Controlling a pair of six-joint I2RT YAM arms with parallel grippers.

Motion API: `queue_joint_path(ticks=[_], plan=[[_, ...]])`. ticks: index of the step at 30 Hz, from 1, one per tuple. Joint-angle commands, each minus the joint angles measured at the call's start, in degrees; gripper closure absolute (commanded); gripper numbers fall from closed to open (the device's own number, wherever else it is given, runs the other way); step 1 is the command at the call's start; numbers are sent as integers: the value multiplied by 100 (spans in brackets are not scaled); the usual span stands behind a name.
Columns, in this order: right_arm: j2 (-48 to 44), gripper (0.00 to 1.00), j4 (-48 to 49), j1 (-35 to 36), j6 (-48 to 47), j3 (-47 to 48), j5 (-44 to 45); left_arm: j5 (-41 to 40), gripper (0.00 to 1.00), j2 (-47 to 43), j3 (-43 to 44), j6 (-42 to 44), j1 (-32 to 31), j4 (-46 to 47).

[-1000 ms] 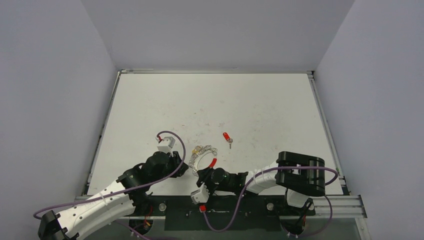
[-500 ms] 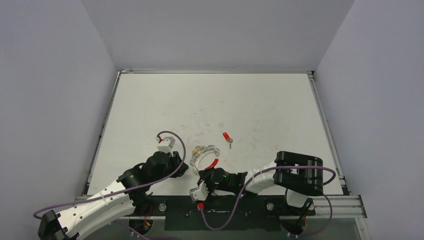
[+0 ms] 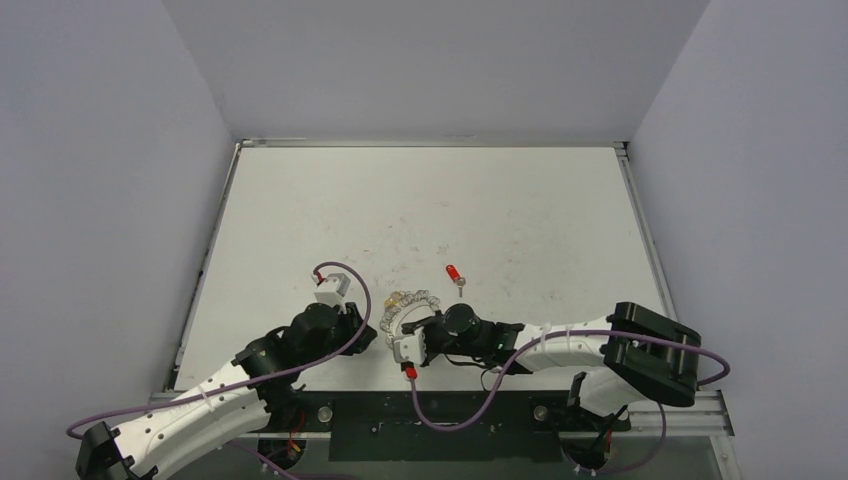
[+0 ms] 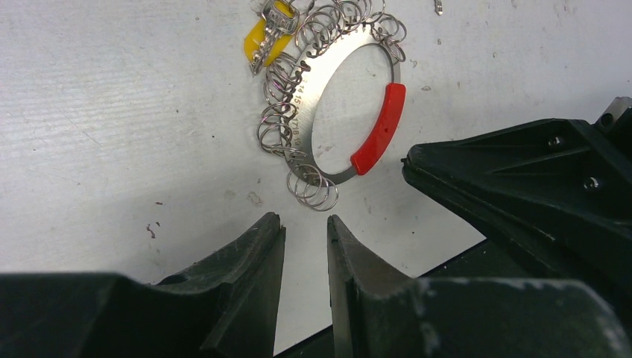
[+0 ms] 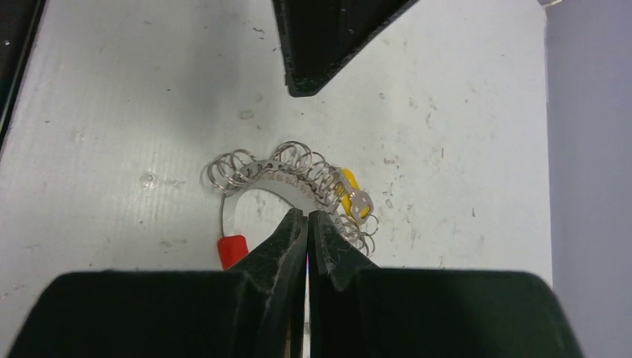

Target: Put the keys on the keyring

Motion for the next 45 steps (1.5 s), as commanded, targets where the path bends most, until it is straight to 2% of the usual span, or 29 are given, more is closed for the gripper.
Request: queue_joint_path(ticks=[1,5,11,16,27,45], plan=[[-31,96,-409,14,-488,-20,-579,53,74,-24,107,135,-2,205],[304,87,-139,32,-1025,-186,-550,70,74,-5,118,136,-7,190],[915,85,-234,135,-1276,172,-435,99,74,-12,101,118,-3,199],[1246,84,-213,411,-1413,331,-14,123,74,-19,109,118,-1,190],[1214,82,120,577,-1286,207,589,154,74,-2,48,109,-3,337],[1465,82,56,638,-1378,435,339,189,74,16,35,110,-1,360]])
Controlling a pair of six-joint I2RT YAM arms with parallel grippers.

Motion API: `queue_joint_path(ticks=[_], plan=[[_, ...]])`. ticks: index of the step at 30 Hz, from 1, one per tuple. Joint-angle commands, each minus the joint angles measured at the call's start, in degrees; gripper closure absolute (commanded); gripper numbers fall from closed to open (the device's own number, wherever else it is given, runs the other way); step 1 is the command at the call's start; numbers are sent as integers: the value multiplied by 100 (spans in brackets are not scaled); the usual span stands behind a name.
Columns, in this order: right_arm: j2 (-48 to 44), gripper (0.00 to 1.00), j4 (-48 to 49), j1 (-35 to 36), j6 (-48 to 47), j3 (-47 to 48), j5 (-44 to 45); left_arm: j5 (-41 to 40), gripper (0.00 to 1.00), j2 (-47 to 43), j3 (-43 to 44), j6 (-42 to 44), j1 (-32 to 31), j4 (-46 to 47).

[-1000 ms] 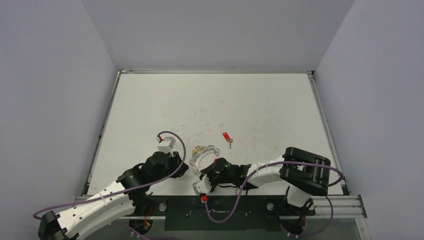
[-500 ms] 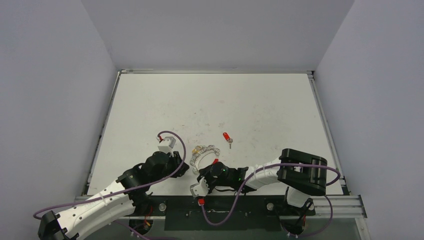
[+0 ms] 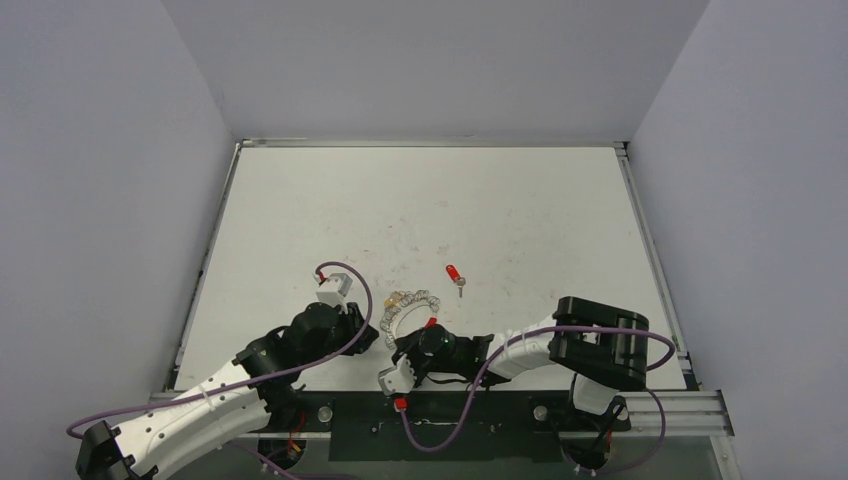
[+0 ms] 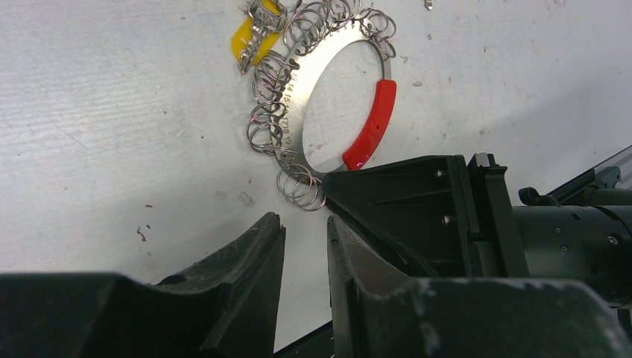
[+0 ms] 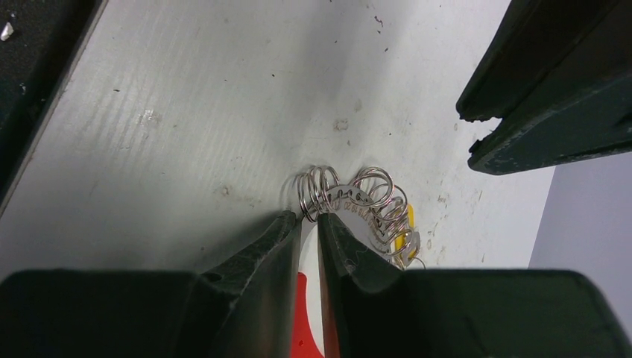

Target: Put the keys on the keyring

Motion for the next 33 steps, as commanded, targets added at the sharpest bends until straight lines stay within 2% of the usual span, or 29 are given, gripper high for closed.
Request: queue_joint_path(ticks=[1,8,11,14,21,27,33], plan=[[138,82,4,83,-5,171,-128,58,74,-9,31,64,-1,270],[327,83,-13,86,8,259,-251,67,74,-14,56,64,-1,232],[374,89,-78,90,61,329,-286,67,74,-26,78,64,-2,201],[329,100,-162,86,166,383,-266,67,74,-38,99,72,-1,160],[-214,100,-525,54,784,438,-241,49,74,-86,173,126,-1,42],[-1009,100,-1382,-386,1804,731,-1147,60,74,-184,249,330,-3,11],[-1559,100,-1729,-946,2767,842,-2043,304,74,-385,214,696,-6,417]])
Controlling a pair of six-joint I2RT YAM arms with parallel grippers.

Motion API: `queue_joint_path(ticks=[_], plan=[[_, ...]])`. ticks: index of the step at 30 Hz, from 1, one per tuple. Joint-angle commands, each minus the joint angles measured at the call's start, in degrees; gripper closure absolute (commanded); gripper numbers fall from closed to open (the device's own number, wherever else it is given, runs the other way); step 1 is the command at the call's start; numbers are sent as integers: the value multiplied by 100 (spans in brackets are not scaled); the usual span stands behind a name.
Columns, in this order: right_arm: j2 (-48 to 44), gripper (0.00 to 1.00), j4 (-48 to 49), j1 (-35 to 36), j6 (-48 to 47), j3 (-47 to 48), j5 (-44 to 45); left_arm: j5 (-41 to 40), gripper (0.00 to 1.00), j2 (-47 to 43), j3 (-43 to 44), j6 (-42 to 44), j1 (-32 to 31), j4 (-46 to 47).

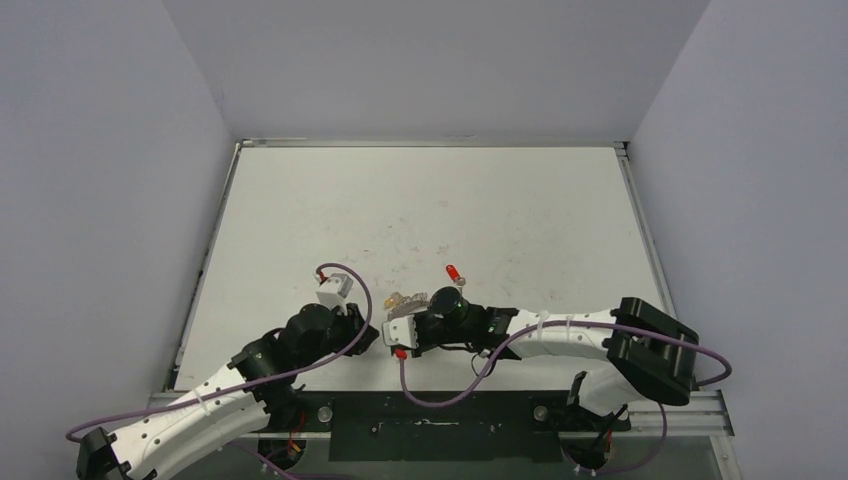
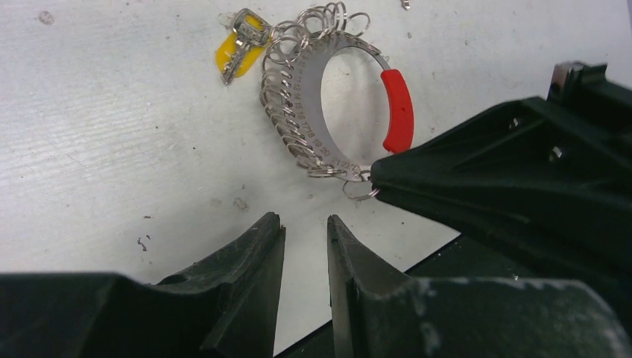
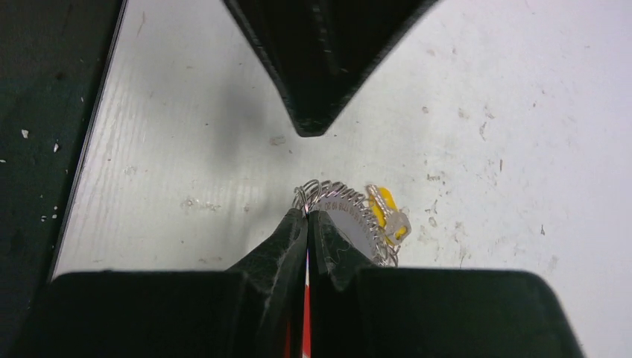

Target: Put the keys on the keyring

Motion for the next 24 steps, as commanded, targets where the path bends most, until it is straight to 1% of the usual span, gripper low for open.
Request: queue_joint_path(ticks=[1,7,13,17,21,24], plan=[[-504,100,-251,-321,995,218,-914,271,74,-201,196,476,-6,562],[-858,100,-268,-725,1847,219,-1387,548,74,-656,28,1058,-10,1134],[-1163,100,32,-1156,3071,211,-1833,974,73,-1336,-435,1616,-10,1999],[-1345,100,213,-1308,3694,210,-1883,1254,67,-1656,-675,1949,-23,2703],[-1424,100,400,-1447,4239,201,-1923,1347,66,-1644,-677,2208,-20,2984],[-1389,100,479,-1500,4517,217,-2007,1408,66,-1381,-560,2362,-19,3046]])
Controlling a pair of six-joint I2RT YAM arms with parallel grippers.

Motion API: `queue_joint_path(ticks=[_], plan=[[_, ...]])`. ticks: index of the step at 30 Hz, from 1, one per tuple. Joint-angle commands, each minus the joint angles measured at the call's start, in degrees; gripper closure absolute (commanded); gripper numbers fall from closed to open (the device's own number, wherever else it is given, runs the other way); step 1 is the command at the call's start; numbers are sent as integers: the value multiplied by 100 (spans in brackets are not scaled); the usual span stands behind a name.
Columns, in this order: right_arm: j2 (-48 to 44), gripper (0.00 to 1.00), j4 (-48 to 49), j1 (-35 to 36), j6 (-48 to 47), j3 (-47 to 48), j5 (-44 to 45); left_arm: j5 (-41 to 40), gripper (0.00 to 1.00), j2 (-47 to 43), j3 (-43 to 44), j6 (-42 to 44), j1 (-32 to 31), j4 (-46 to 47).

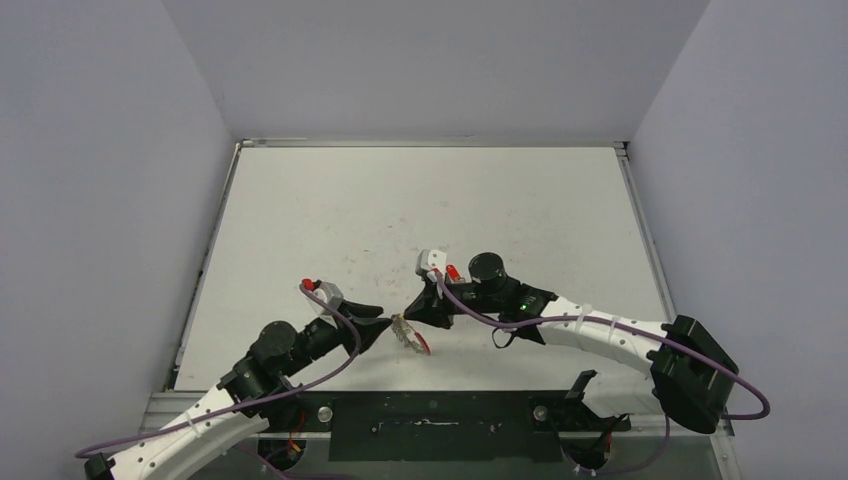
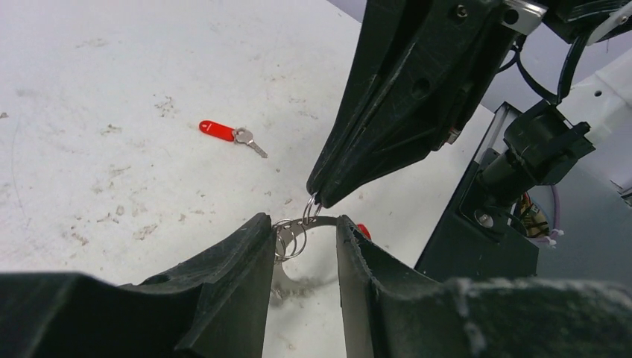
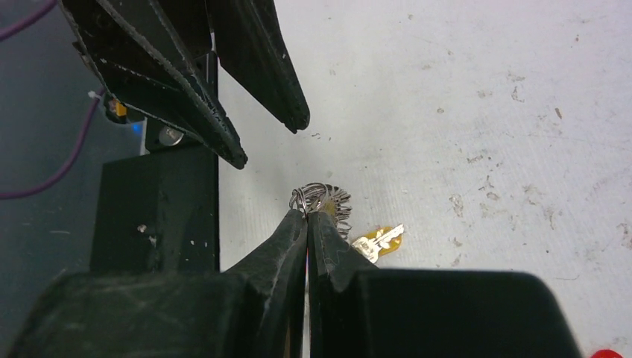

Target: Put the keys on the keyring

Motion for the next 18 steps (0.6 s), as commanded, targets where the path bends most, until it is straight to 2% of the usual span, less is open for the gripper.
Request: queue_joint_path(ticks=[1,10,18], plan=[[-115,100,582,-97,752,178,-336,266,66,311,221,453,-21,673],[-142,100,644,-159,888,184,-498,573,68,1177,384,810,-42,1199],[-125,100,605,-165,882,197,-616,792,73,1445,325,1061,-104,1703]])
